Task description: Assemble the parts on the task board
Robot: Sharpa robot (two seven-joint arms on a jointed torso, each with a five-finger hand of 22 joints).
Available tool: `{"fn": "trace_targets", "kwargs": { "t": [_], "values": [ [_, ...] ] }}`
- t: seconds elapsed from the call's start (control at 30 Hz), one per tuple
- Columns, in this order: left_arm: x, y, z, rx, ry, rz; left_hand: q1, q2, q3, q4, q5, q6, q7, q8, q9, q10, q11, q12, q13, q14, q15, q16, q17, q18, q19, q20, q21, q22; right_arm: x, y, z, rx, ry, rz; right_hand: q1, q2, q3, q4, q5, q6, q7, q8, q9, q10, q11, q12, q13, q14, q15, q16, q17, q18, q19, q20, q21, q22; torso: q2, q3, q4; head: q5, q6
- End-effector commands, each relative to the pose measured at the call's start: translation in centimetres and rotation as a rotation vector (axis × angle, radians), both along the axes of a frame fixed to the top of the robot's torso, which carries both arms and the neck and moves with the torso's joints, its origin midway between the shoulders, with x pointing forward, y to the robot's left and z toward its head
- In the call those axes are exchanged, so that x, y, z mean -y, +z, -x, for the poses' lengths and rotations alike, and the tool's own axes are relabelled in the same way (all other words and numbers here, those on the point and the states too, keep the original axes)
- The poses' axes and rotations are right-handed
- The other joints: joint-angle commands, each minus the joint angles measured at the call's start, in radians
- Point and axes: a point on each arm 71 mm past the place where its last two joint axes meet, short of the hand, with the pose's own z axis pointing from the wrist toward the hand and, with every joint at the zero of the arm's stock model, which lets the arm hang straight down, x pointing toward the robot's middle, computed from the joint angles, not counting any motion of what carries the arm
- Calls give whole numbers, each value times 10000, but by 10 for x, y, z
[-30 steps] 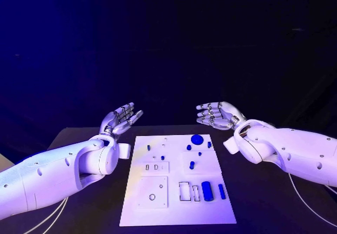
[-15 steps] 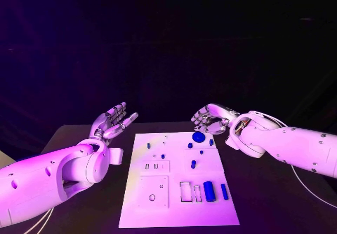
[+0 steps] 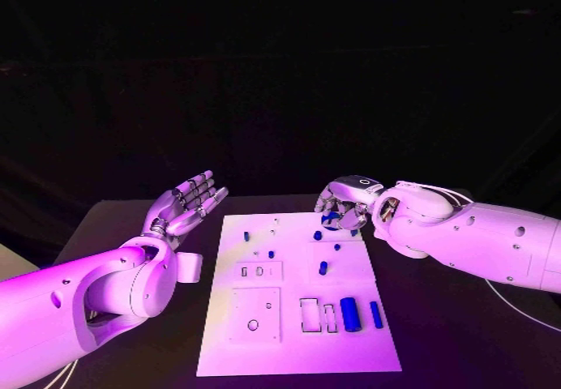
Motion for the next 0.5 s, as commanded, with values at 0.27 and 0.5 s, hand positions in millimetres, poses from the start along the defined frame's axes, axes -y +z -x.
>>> {"fn": "trace_targets", "kwargs": {
  "t": [0.27, 0.5],
  "values": [
    [8, 3, 5, -185, -735, 537, -18, -142, 903, -151, -30, 3970, 1102, 1998, 912, 4713, -339, 1306, 296, 3379, -502, 1793, 994, 330, 2633, -67, 1110, 346, -8, -9, -1, -24, 130, 1316, 32, -324, 57, 414, 121, 26, -24, -132, 19, -158, 25, -39, 18, -35, -40, 2261, 1482, -85, 177, -17, 2063, 2166, 176, 39, 133, -40, -11],
    [9, 3, 7, -245, -901, 591, -22, -192, 976, -161, -38, 3940, 1102, 2063, 922, 4663, -328, 1267, 264, 3315, -494, 1843, 1034, 325, 2639, -65, 1110, 333, -8, -13, -2, -56, 26, 1544, 35, -354, -89, 562, 105, 30, -44, -135, 61, -357, 43, -38, 22, 34, -21, 3638, 2664, -298, 439, 12, 3578, 3973, 253, 55, 172, -76, -34]
  ]
}}
